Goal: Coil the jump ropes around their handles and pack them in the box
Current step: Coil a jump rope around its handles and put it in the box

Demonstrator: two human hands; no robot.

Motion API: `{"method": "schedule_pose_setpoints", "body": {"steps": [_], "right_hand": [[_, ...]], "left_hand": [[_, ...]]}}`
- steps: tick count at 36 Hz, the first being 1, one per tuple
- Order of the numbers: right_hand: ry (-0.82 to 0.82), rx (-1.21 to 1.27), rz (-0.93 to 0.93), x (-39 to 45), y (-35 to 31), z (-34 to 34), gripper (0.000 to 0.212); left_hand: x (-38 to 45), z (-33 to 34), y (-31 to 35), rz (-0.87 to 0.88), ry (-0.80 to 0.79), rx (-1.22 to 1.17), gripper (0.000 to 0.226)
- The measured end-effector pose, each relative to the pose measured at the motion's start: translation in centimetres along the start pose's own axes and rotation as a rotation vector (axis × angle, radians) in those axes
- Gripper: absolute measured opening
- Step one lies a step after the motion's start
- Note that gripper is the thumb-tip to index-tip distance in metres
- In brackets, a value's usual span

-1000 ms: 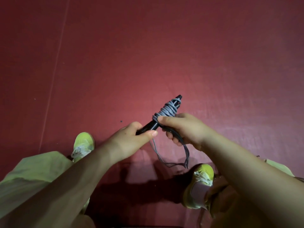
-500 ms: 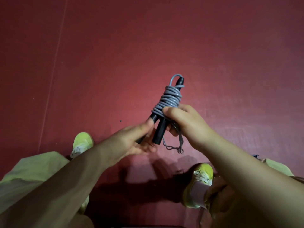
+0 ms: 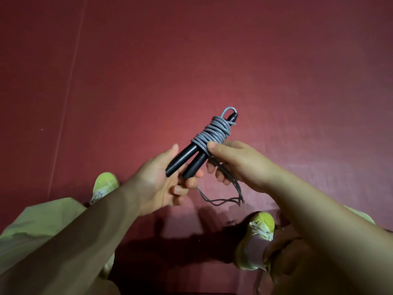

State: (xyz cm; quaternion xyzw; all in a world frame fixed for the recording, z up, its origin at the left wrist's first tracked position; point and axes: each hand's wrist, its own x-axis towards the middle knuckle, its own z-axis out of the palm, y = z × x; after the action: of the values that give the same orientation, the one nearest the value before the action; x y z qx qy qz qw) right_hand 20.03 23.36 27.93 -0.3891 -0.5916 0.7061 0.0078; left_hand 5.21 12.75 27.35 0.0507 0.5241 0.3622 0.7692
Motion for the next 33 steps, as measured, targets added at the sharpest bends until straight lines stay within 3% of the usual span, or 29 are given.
{"method": "schedule_pose_setpoints", "body": {"steps": [6,13,17,22,27,33], "right_hand": [[0.018,-0.023,0.146,0.0,0.2,0.4,0.035],[0.044,-0.072,0.258,0.3,0.2,0.3,0.048],[0.012,-0.088,0.298,0.2,0.3,0.6,0.052],[-0.013,-0.008,0.324,0.0,0.3,0.8,0.047],[0.011,0.051,0.297,0.1,0.2,0.8,0.045],[0.099,-0.029,0.147,0.3,0.6,0.9,0.039]], "left_hand": [[0.4,0.5,-0.5,0.142,0.263,0.201,0.066],[0.9,-0.1,-0.8,0.267,0.414,0.404,0.056],[1.2,-0.9,-0.9,0.301,0.491,0.651,0.067],[1.3,-0.7,-1.0,0.359,0.561,0.938,0.030],[1.1,-0.9,-1.1,0.489,0.574,0.949,0.018],[1.3,-1.1,-1.4,0.512,0.538,0.875,0.038]]}}
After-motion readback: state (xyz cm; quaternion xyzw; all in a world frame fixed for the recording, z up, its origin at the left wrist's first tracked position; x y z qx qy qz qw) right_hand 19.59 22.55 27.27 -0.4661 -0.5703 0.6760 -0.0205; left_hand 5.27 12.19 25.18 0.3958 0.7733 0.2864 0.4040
